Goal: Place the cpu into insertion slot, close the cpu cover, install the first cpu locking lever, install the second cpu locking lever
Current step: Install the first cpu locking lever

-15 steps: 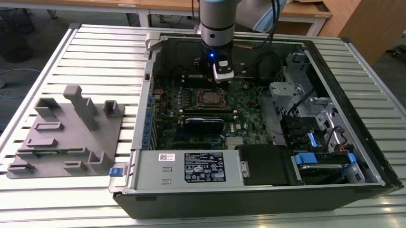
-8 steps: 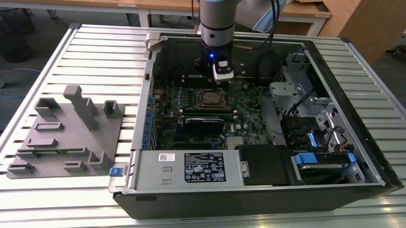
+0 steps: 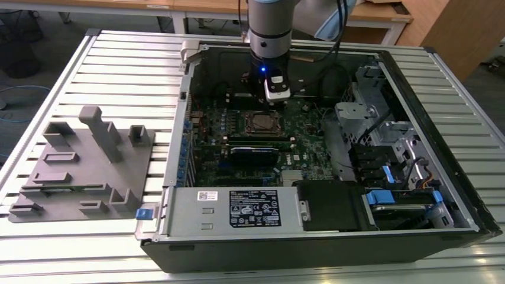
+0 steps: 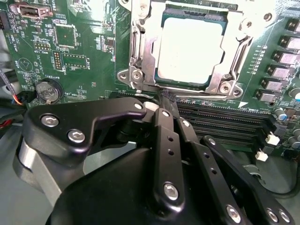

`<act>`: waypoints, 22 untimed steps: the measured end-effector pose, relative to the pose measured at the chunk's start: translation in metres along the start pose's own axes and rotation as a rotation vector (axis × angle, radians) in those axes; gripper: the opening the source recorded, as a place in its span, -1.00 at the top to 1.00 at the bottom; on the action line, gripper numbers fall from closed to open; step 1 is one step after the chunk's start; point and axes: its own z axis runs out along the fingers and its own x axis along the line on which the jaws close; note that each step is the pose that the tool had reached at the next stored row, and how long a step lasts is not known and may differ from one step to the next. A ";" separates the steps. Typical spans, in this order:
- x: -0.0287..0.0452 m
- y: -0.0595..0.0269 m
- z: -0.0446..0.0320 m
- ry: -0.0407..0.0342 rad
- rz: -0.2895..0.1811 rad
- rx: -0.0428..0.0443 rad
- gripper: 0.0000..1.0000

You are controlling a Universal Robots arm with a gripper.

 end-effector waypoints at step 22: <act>0.0020 0.0002 -0.0071 -0.0006 0.003 -0.0011 0.79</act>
